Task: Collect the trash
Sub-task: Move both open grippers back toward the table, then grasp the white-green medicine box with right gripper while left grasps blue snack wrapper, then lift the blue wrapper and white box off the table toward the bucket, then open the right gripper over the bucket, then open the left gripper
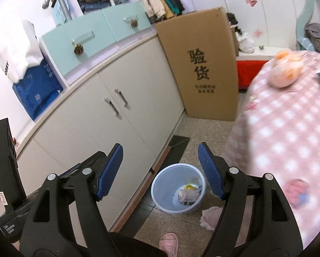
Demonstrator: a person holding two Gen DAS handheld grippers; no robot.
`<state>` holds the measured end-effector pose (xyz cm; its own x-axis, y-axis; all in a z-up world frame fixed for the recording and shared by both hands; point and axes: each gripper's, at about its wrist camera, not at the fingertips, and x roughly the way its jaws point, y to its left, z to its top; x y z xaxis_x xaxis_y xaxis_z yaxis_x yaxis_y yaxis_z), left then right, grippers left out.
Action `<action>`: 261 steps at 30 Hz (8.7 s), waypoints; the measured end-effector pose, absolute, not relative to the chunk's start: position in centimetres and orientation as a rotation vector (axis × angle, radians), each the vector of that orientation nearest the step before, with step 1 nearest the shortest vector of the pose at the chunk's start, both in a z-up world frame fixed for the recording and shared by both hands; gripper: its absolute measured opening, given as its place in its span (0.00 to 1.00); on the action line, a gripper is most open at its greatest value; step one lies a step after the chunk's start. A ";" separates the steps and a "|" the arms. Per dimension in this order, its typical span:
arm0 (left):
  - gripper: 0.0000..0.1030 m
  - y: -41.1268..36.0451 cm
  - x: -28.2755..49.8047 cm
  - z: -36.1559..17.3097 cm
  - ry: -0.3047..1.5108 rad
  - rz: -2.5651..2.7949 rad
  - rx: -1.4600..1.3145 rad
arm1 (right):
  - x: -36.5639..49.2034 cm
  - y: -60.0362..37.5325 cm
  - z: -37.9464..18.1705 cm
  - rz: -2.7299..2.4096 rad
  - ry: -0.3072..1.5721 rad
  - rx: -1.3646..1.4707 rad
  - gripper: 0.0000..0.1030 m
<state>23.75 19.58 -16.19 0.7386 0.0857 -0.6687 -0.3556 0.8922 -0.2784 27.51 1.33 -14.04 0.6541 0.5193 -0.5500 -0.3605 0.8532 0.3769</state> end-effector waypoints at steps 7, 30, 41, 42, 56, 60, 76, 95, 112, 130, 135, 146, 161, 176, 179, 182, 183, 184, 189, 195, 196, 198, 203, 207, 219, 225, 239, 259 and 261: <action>0.71 13.9 21.5 -13.3 0.658 0.136 -0.358 | 23.9 -5.0 -11.7 0.414 0.638 0.281 0.74; 0.74 -7.2 23.1 -12.7 0.774 -0.156 -0.091 | 20.4 -30.9 -14.3 0.143 0.684 0.527 0.79; 0.75 -9.4 25.0 -13.3 0.805 -0.164 -0.060 | 24.3 -31.5 -14.8 0.299 0.747 0.534 0.53; 0.75 -9.6 25.1 -13.4 0.807 -0.166 -0.054 | 24.6 -31.4 -15.0 0.321 0.757 0.545 0.43; 0.76 -14.0 28.5 -14.6 0.878 -0.222 -0.102 | 21.6 -32.9 -12.2 0.203 0.592 0.439 0.04; 0.76 -15.4 30.3 -15.1 0.900 -0.189 -0.125 | 22.0 -32.9 -12.1 0.177 0.587 0.425 0.04; 0.03 -12.2 30.6 -15.6 0.901 -0.147 -0.136 | 22.1 -30.8 -12.2 0.204 0.609 0.412 0.04; 0.00 -7.4 23.5 -13.4 0.814 -0.260 -0.239 | 19.1 -24.7 -11.3 0.230 0.636 0.384 0.04; 0.02 -5.8 22.8 -15.2 0.887 -0.284 -0.257 | 17.7 -22.4 -13.3 0.270 0.718 0.400 0.04; 0.63 -9.3 23.9 -15.6 0.914 -0.301 -0.144 | 17.3 -24.8 -14.2 0.268 0.706 0.466 0.07; 0.55 -11.3 24.3 -15.9 0.894 -0.210 0.008 | 17.4 -25.3 -14.4 0.277 0.707 0.483 0.07; 0.31 -10.5 23.8 -15.9 0.824 -0.189 0.057 | 19.9 -24.9 -15.2 0.299 0.743 0.546 0.12; 0.09 -9.5 24.1 -15.2 0.788 -0.208 -0.048 | 20.4 -24.2 -14.5 0.325 0.691 0.537 0.03; 0.07 -6.1 22.8 -12.7 0.728 -0.243 -0.183 | 18.8 -23.5 -11.9 0.327 0.611 0.529 0.03; 0.07 -5.2 22.4 -12.2 0.709 -0.246 -0.203 | 18.7 -22.7 -11.5 0.344 0.611 0.512 0.03; 0.07 -4.3 22.1 -11.8 0.700 -0.244 -0.221 | 18.7 -21.5 -11.0 0.366 0.612 0.495 0.03; 0.07 -3.8 21.9 -11.7 0.697 -0.242 -0.229 | 18.7 -21.0 -10.8 0.372 0.611 0.490 0.03; 0.07 -3.3 21.8 -11.6 0.695 -0.237 -0.234 | 18.7 -20.5 -10.6 0.383 0.612 0.481 0.03; 0.07 0.0 21.5 -11.4 0.694 -0.218 -0.295 | 19.2 -17.7 -9.9 0.438 0.614 0.446 0.03; 0.07 5.2 21.2 -11.7 0.689 -0.160 -0.375 | 20.8 -12.9 -9.5 0.520 0.639 0.399 0.03; 0.07 6.2 21.3 -11.8 0.687 -0.146 -0.386 | 21.1 -11.9 -9.5 0.537 0.647 0.388 0.03; 0.07 8.1 21.4 -12.0 0.687 -0.119 -0.408 | 21.7 -10.2 -9.7 0.561 0.664 0.372 0.03; 0.07 12.9 22.1 -13.7 0.702 -0.039 -0.461 | 23.9 -5.2 -10.8 0.626 0.732 0.322 0.03; 0.07 16.7 23.1 -16.0 0.741 0.044 -0.493 | 26.6 -0.5 -13.1 0.667 0.814 0.274 0.03; 0.07 27.3 27.5 -24.4 0.882 0.254 -0.591 | 35.0 10.7 -22.8 0.657 1.004 0.158 0.40; 0.08 28.0 29.2 -26.9 0.933 0.260 -0.601 | 35.3 11.3 -24.8 0.647 1.031 0.149 0.65; 0.08 26.9 30.6 -27.8 0.954 0.232 -0.594 | 33.9 9.3 -22.7 0.501 0.881 0.051 0.65; 0.48 25.2 33.0 -26.7 0.941 0.212 -0.595 | 33.6 6.4 -20.2 0.429 0.731 0.113 0.67; 0.49 25.1 32.3 -26.2 0.931 0.221 -0.595 | 33.3 6.2 -20.0 0.432 0.734 0.117 0.67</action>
